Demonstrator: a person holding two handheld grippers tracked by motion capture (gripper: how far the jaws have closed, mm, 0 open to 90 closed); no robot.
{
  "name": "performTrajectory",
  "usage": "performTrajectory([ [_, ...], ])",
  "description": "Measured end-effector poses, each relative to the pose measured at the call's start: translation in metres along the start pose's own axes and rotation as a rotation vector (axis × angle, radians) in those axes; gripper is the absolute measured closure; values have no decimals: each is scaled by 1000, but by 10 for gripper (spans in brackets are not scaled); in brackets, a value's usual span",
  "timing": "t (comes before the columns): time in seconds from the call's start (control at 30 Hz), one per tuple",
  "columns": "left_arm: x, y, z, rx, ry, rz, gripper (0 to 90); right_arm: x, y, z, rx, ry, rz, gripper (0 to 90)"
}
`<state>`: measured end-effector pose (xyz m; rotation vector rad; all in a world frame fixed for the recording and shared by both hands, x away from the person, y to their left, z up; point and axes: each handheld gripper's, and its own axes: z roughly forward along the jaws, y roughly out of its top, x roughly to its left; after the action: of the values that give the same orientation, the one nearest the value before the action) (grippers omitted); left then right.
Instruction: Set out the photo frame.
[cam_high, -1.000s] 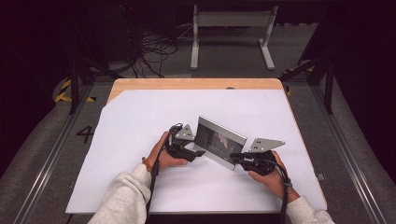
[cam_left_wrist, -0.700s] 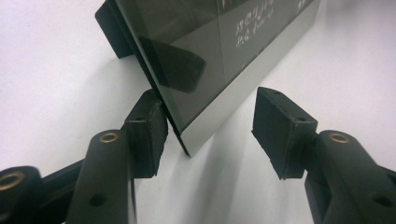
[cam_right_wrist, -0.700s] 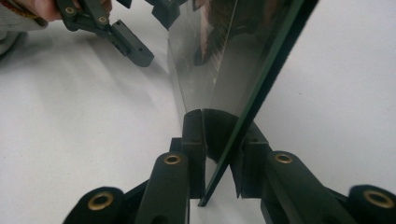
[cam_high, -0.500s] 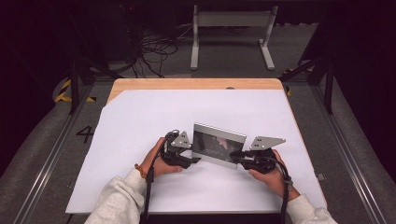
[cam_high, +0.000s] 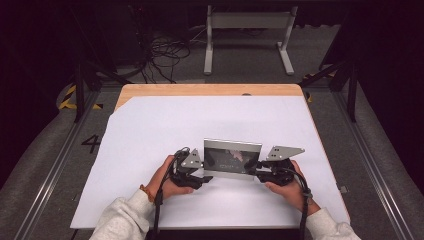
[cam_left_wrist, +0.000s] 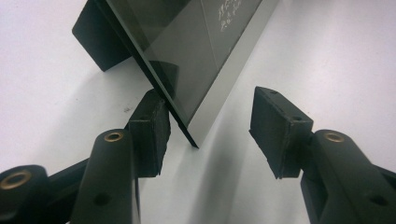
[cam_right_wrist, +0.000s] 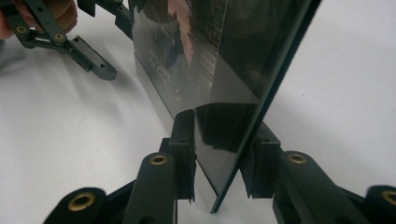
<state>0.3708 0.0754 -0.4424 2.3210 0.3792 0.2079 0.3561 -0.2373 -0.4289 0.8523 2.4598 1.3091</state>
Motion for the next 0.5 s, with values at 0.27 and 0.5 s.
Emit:
performTrajectory([
  [0.27, -7, -1, -3, 15, 6, 22, 466, 2, -1, 0, 0, -7, -10, 674],
  [0.5, -9, -1, -1, 13, 16, 27, 431, 3, -1, 0, -3, -17, -6, 668],
])
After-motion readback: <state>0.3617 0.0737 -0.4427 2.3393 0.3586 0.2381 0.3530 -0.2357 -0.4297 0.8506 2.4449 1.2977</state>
